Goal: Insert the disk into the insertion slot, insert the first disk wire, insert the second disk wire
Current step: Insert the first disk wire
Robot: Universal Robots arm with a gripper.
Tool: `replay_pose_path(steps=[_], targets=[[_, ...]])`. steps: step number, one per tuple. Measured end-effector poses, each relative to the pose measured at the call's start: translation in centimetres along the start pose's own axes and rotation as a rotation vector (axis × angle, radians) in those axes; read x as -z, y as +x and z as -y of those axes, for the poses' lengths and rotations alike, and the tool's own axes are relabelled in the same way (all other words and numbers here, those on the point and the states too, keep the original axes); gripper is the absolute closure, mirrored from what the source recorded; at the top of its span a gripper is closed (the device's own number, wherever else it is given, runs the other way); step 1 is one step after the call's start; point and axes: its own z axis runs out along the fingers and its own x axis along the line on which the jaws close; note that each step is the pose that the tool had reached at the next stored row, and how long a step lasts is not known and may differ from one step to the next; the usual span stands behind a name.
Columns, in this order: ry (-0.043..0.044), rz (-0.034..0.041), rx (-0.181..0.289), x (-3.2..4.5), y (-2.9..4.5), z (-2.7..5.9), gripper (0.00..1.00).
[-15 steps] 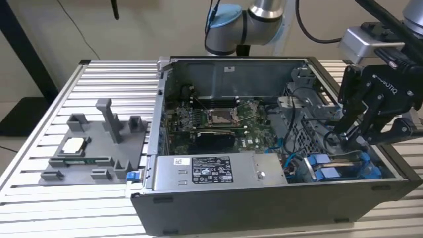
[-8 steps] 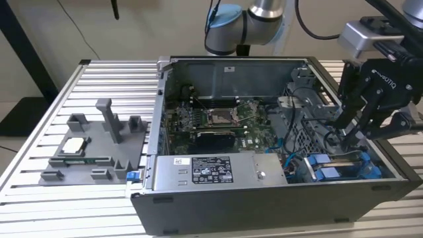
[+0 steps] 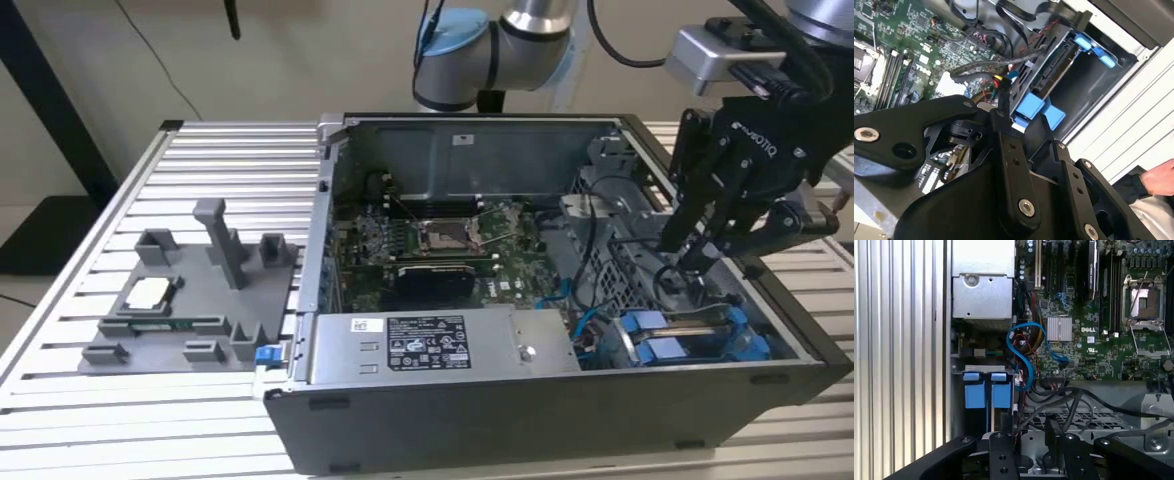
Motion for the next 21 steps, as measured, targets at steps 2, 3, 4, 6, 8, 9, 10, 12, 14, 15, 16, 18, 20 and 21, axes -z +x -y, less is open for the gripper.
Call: replay_pose_path(steps=[2,3,4,6,8,9,10,12,14,15,16,18,20,21], targets=[[0.0000,-0.0001,0.000,0.00,-0.29,0.00,0.60],[0.0000,0.0000,0.000,-0.01,-0.41,0.00,0.60],[0.0000,-0.0001,0.000,-0.01,-0.46,0.01,0.60],[0.0000,-0.0001,0.000,-0.02,-0.49,0.01,0.60],[0.0000,0.0000,0.000,-0.02,-0.49,0.02,0.60],[0.0000,-0.0002,0.000,-0.01,-0.50,0.02,0.60],[0.0000,0.0000,0.000,-0.02,-0.53,0.02,0.60],[0.0000,-0.0002,0.000,-0.03,-0.68,0.08,0.60],[-0.0002,-0.0001,0.000,-0.07,-0.79,0.25,0.60],[-0.0009,0.0000,0.000,-0.10,-0.83,0.34,0.60],[-0.0016,0.0004,0.000,-0.14,-0.86,0.41,0.60],[-0.0043,0.0051,0.000,-0.23,-0.88,0.45,0.60],[-0.0102,0.0053,-0.002,-0.41,-0.88,0.49,0.60],[-0.0133,0.0054,-0.003,-0.52,-0.87,0.51,0.60]])
